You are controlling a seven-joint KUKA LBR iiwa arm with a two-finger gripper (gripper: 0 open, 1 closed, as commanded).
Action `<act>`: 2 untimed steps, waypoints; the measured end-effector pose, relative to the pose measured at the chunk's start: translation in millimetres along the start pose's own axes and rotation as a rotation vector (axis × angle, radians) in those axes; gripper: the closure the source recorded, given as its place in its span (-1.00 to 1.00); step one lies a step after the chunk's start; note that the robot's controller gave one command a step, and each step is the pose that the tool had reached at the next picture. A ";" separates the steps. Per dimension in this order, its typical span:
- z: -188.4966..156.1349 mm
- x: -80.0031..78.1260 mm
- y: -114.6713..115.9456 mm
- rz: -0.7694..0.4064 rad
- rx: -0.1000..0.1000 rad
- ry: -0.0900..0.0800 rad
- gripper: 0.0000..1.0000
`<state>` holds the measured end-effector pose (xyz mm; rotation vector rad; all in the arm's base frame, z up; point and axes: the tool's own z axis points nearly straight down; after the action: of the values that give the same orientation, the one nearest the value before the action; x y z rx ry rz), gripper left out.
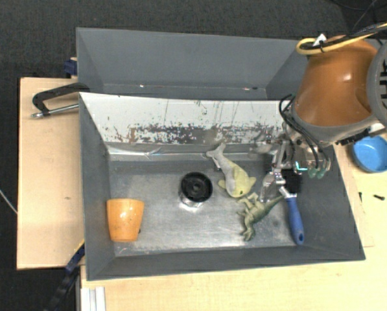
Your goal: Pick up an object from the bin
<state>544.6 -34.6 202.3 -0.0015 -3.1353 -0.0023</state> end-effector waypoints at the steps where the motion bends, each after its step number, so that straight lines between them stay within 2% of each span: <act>1: 129.0 -51.5 55.7 -0.219 0.000 -0.010 -1.00; 2: 125.8 -9.0 108.2 -0.187 0.001 -0.008 -1.00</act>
Offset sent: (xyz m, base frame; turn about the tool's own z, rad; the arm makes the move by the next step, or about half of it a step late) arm 0.0488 0.0537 -0.1291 -0.2187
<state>552.9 73.8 76.6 0.2926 -3.1302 -0.0010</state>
